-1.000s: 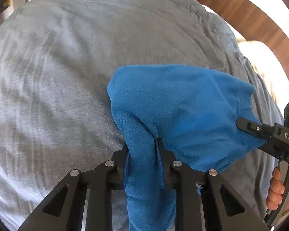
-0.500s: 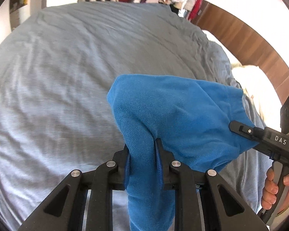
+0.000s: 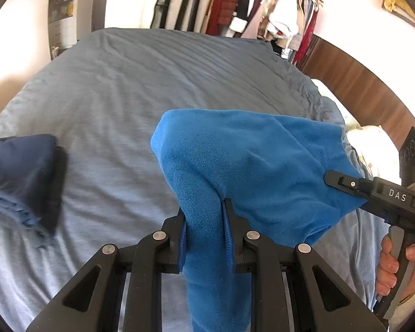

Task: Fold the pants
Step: 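Lift the blue bundle with both grippers and carry it over the navy pants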

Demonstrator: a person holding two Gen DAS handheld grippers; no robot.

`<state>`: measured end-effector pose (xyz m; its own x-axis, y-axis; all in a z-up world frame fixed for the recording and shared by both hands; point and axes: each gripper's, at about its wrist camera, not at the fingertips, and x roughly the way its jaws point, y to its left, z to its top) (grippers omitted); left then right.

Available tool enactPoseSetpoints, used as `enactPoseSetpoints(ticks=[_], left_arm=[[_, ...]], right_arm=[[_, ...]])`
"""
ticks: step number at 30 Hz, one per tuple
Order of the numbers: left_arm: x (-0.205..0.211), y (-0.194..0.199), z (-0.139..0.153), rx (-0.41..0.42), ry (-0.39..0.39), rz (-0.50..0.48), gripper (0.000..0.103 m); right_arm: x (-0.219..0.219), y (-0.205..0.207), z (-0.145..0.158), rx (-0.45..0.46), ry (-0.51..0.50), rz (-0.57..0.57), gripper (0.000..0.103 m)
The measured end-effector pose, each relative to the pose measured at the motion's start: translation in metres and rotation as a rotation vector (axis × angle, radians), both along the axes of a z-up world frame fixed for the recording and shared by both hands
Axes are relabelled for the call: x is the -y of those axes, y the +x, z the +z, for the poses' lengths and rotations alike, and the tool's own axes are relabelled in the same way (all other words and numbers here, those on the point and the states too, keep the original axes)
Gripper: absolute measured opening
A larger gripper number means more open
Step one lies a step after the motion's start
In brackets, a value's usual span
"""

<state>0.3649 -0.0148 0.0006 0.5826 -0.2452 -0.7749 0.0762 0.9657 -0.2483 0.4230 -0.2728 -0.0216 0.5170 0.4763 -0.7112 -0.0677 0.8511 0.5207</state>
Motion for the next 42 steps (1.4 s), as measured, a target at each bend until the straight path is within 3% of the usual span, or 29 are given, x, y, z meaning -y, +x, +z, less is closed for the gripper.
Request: enactPoseSetpoints(ticks=[10, 27, 35, 42], left_arm=[[-0.074, -0.038, 0.028, 0.013, 0.031, 0.03, 0.022], [-0.084, -0.056, 0.035, 0.055, 0.085, 0.203, 0.022], [-0.099, -0.058, 0.034, 0.06, 0.077, 0.193, 0.022], [-0.139, -0.048, 0.028, 0.052, 0.015, 0.152, 0.022]], right_arm=[[-0.081, -0.018, 0.023, 0.02, -0.013, 0.061, 0.038], [-0.117, 0.004, 0.048, 0.103, 0.031, 0.25, 0.036], [-0.126, 0.001, 0.05, 0.098, 0.032, 0.244, 0.036], [-0.151, -0.008, 0.057, 0.105, -0.003, 0.206, 0.036]])
